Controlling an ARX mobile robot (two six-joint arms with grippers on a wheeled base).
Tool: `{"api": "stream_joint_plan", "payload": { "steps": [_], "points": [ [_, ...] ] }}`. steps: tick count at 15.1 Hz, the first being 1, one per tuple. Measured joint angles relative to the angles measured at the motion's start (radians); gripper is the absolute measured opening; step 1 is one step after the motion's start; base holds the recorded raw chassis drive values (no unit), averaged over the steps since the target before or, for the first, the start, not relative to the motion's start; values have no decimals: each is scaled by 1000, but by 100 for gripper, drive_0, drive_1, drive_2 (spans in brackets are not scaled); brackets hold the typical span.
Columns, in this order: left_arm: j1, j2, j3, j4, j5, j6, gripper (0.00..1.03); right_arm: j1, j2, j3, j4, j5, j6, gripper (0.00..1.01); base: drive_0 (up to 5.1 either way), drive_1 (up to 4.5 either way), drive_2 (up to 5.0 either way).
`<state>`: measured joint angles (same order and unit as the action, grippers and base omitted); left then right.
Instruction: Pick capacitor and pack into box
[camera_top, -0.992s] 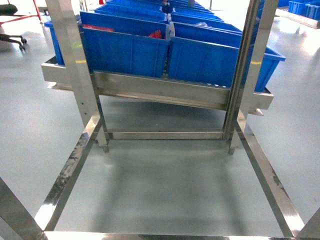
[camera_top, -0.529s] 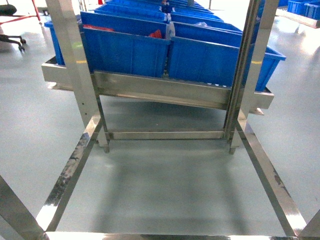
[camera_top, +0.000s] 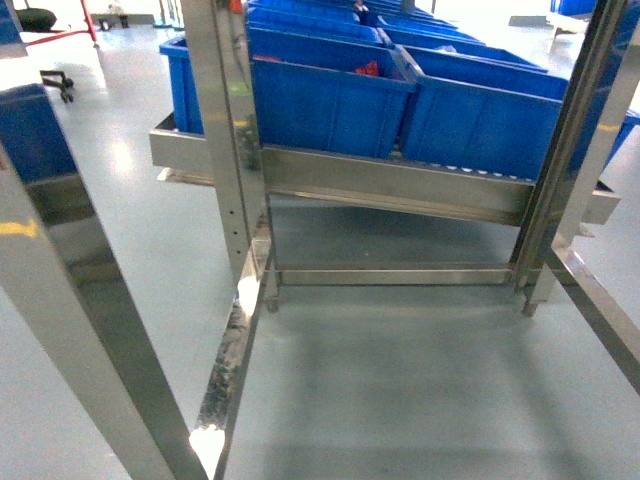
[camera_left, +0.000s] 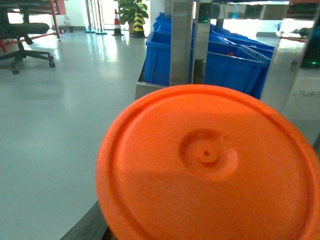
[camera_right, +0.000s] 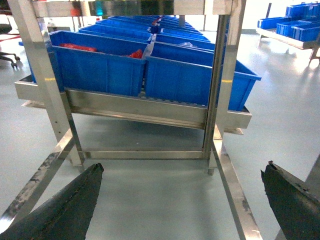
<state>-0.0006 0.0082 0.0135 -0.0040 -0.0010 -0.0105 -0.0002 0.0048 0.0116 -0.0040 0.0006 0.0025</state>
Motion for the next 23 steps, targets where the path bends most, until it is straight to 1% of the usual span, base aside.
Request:
{"api": "stream_joint_plan", "payload": {
  "steps": [23],
  "points": [
    [0, 0, 0, 0, 0, 0, 44, 0, 0, 0, -3, -1, 0, 98, -497, 245, 245]
  ]
}}
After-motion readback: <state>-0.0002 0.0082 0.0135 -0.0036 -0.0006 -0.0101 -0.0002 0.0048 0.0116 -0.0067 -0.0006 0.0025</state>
